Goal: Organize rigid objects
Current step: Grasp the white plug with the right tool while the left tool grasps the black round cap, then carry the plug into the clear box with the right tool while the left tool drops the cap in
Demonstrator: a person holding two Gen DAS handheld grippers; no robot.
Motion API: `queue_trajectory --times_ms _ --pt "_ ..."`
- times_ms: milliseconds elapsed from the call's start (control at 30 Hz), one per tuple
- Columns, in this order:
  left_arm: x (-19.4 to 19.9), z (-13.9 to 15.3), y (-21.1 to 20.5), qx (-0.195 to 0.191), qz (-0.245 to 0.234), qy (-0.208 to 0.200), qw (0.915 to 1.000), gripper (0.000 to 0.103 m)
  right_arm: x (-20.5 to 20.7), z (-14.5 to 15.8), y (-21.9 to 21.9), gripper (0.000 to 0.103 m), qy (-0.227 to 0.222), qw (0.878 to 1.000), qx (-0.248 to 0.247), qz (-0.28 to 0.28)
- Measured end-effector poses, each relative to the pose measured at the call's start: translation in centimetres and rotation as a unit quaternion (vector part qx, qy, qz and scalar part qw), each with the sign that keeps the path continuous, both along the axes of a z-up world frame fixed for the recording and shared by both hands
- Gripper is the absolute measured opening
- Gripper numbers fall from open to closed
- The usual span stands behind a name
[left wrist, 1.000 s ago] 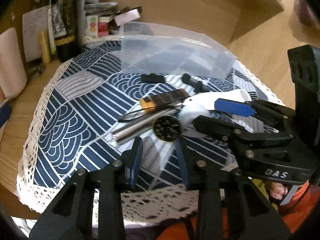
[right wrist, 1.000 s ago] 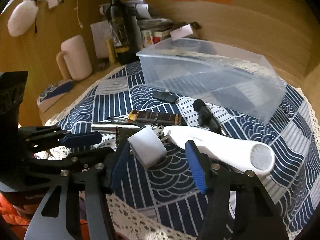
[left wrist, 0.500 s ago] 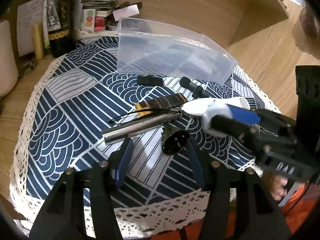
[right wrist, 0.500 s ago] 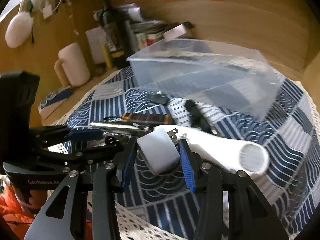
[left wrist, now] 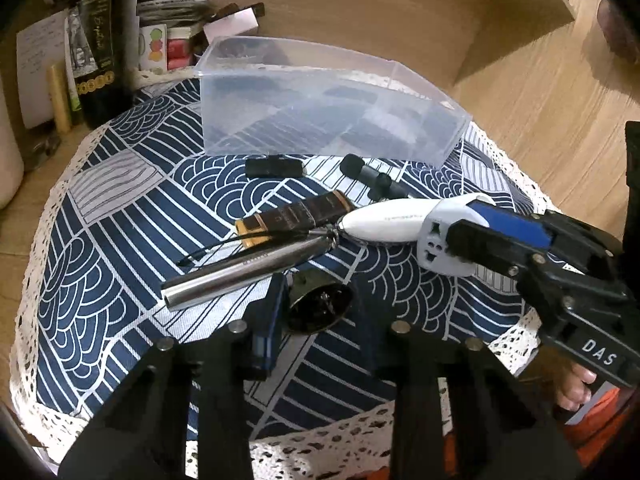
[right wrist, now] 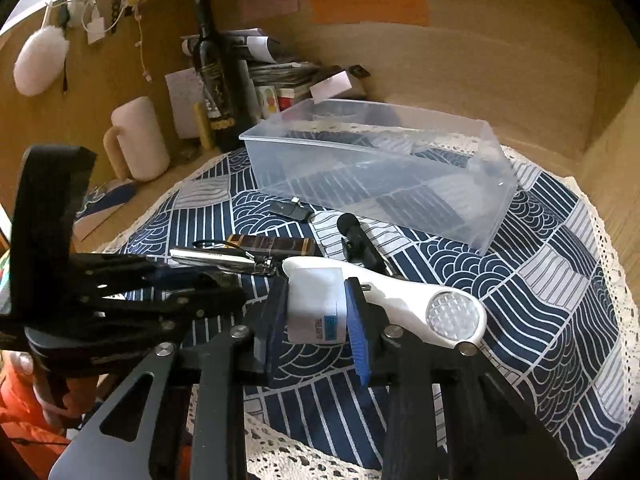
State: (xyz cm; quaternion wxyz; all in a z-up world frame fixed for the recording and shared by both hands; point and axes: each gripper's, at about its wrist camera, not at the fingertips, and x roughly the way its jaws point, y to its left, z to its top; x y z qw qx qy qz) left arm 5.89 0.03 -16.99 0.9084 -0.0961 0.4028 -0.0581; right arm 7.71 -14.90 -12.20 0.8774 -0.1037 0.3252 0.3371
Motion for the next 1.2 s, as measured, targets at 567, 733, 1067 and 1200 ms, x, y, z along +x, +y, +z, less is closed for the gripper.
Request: queue_trajectory --times_ms 567,733,1067,1200 --pt "2.4 9.1 2.9 0.026 0.035 -0.112 0.9927 0.032 3.6 7.8 -0.6 0.026 -0.115 0.991 0.023 -0.06" --pt "5.5 11.5 4.2 0.045 0.046 -0.124 0.9903 0.032 5.9 9.3 -0.3 0.026 -0.136 0.987 0.02 -0.078" --pt "11.7 9.8 5.0 0.067 0.036 -0.072 0.9945 0.032 11.6 8.1 0.8 0.026 -0.095 0.992 -0.009 -0.087" --pt "13.9 8.2 4.6 0.072 0.024 -0.045 0.9961 0.032 13.9 6.4 1.7 0.026 -0.062 0.994 -0.029 -0.083"
